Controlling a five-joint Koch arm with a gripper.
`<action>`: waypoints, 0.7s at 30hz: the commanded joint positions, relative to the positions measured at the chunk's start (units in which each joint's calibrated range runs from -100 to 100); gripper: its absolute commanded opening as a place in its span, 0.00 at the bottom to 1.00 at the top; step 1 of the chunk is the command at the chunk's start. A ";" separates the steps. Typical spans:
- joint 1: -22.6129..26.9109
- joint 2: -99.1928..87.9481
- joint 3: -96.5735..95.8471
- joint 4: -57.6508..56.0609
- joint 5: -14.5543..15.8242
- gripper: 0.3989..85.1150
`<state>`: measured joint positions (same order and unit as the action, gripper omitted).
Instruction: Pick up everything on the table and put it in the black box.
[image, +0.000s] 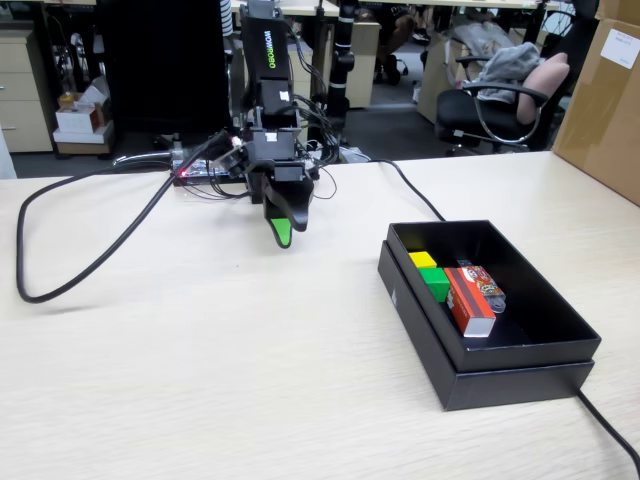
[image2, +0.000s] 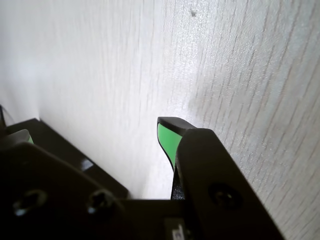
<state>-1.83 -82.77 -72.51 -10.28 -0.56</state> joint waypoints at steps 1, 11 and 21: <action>-0.05 -2.88 -0.56 3.67 0.20 0.55; 0.78 -3.69 -8.90 12.48 0.10 0.55; 2.44 -0.47 -10.53 14.99 0.15 0.55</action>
<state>0.27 -83.91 -83.38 -0.08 -0.56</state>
